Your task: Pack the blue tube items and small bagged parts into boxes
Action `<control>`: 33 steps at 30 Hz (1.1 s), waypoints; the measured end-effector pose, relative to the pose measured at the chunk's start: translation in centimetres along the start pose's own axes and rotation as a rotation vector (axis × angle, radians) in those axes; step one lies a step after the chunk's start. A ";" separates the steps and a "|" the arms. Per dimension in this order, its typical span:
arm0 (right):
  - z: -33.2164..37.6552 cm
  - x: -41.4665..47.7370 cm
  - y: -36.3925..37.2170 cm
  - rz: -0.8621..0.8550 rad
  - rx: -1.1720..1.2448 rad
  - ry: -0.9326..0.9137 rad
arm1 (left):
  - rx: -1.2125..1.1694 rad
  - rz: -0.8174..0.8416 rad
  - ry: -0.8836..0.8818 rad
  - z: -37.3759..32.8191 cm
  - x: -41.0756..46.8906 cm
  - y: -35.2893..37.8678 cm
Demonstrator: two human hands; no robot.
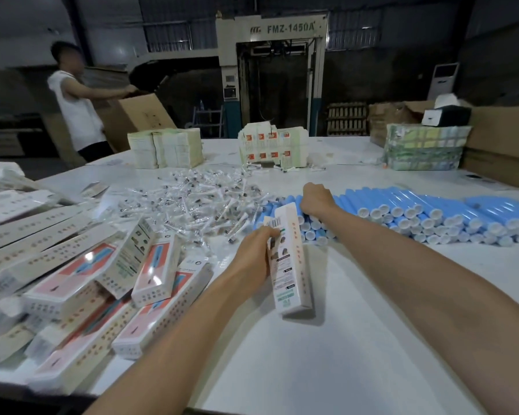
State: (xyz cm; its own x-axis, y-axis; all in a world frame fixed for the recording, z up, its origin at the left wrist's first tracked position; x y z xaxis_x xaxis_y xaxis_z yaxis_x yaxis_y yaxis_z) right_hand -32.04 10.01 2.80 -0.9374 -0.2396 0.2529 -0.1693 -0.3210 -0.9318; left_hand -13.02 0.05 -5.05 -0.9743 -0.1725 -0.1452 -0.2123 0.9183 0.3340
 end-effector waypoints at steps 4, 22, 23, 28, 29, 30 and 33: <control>-0.6 -1.0 -1.1 -0.042 0.118 0.053 | 0.059 0.032 0.089 -0.9 -0.6 -1.2; 0.4 -10.2 -9.7 -0.020 1.484 -0.109 | 0.079 0.150 0.380 -3.8 -2.2 0.1; 0.5 -10.2 -9.6 -0.025 1.428 -0.109 | 0.090 0.149 0.382 -3.8 -2.2 0.2; 0.8 -10.2 -11.0 -0.041 1.074 -0.190 | 0.121 0.155 0.375 -3.3 -2.1 0.4; 0.9 -10.2 -11.1 -0.020 0.991 -0.204 | 0.122 0.155 0.375 -3.3 -2.2 0.4; 1.2 -10.3 -11.0 0.018 0.924 -0.213 | 0.123 0.159 0.377 -3.3 -2.2 0.5; 2.2 -10.5 -10.3 0.129 0.798 -0.242 | 0.127 0.158 0.379 -3.3 -2.4 0.7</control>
State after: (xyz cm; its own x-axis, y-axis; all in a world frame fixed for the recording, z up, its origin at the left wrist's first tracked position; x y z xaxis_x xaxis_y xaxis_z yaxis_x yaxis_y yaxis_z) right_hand -19.79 13.80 10.28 -0.8282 -0.4793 0.2903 0.2857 -0.8068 -0.5171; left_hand -11.08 -0.04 -1.41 -0.9580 -0.1234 0.2590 -0.0706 0.9764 0.2040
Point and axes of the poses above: each hand's wrist, its own x-axis towards the middle knuckle, its own y-axis out of the palm, z = x × y, the point moved 10 cm from there along x, towards the middle knuckle
